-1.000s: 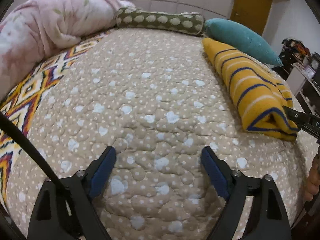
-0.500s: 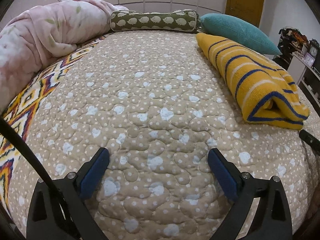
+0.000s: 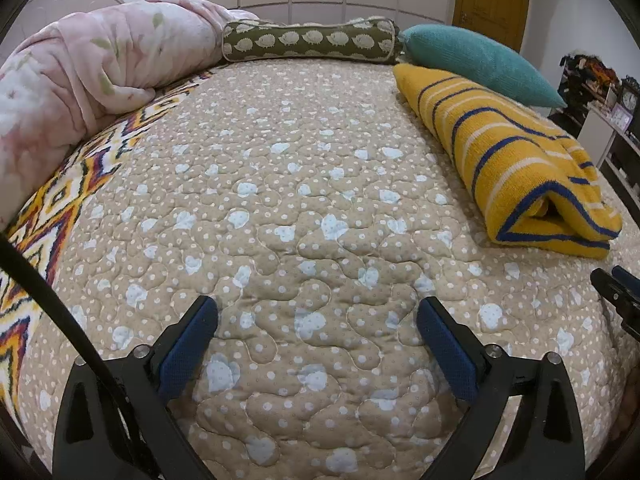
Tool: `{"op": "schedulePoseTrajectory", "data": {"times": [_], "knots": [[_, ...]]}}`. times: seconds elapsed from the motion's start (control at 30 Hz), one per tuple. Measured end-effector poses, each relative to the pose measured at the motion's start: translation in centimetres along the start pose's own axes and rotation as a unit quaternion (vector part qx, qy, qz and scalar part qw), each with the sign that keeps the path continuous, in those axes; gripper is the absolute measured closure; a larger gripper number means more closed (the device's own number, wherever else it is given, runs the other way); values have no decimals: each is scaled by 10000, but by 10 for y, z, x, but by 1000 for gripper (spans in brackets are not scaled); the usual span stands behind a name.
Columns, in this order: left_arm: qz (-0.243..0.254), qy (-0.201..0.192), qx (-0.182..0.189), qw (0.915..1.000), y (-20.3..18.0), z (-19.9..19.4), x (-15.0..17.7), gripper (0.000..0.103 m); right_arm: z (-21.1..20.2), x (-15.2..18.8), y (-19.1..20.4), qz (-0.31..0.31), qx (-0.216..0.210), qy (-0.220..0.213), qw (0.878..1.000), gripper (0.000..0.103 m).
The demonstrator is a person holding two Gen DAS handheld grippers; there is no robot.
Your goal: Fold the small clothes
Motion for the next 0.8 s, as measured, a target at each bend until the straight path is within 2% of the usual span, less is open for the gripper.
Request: {"op": "schedulePoseTrajectory", "data": {"times": [0.07,0.27,0.47,0.57,0.67,0.77,0.8], "knots": [[29,141,3,9999,0,3,-1,0,0,0,1,-24,33,-5,10000,19],[-18,232,80,9997,1,6,-3,0,0,1,1,-40,66,0,10000,19],[-56,29,59,10000,1,0,0,0,1,1,3,-73,157,2,9999,18],[-118,-235,16,9997,2,-11,5,0,0,1,5,-103,239,19,9997,18],[-203,-339,46,9992,4,-15,9,0,-9,-2,2,92,302,41,9995,18],[-231,-266,87,9993,4,-13,9,0,-34,-18,-3,426,97,-213,9988,23],[-223,-245,78,9994,4,-12,9,0,-40,-24,-2,440,95,-308,9985,28]]}}
Point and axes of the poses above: each gripper's, at about its wrist camera, not at the fingertips, and z roughly the way its jaws point, y to its left, x to its underside, the point moved 5 cm from there along z, roughly the way its jaws point, and after that the axes turned 9 degrees about z, right-handed, at the moved point
